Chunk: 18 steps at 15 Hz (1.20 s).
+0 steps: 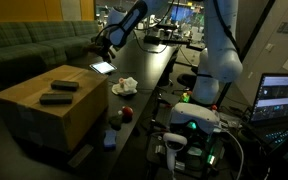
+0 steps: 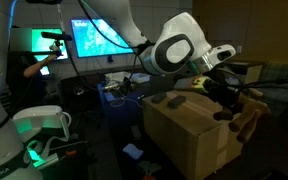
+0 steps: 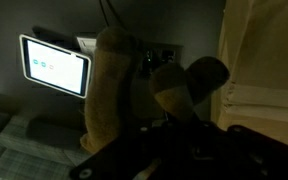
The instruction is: Place the plastic and the towel from the box onto the table. Move the brown and red toys onto the box. Transfer the black object on the right of the box to the table. Put the blue object from the table onto the box. Pick up the black object from the box and position it on the table. Lastly, take the black object from the left side of the table and place it on the box.
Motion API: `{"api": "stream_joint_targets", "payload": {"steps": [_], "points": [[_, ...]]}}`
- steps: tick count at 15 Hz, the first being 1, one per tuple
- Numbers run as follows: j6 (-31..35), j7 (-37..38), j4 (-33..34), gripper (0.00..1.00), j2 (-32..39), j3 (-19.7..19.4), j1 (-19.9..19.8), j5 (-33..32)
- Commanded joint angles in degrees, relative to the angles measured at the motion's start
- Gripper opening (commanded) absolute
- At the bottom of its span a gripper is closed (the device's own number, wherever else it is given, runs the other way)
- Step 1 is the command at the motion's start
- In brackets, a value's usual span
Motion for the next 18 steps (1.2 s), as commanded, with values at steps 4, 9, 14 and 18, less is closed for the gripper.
{"api": "stream_joint_targets", "payload": {"steps": [4,9,14,18], "points": [[-2.6,-3.9,14.4,0.03,6.9,18.2,-12.4,-1.3],[-2.4,-9.5,21.9,0.03,13.7,26.9,-17.1,-1.4],[-2.3,-12.7,27.8,0.03,19.8,30.4,-17.1,-2.2],[-2.4,-15.9,29.9,0.03,22.5,33.2,-17.6,-2.3]]}}
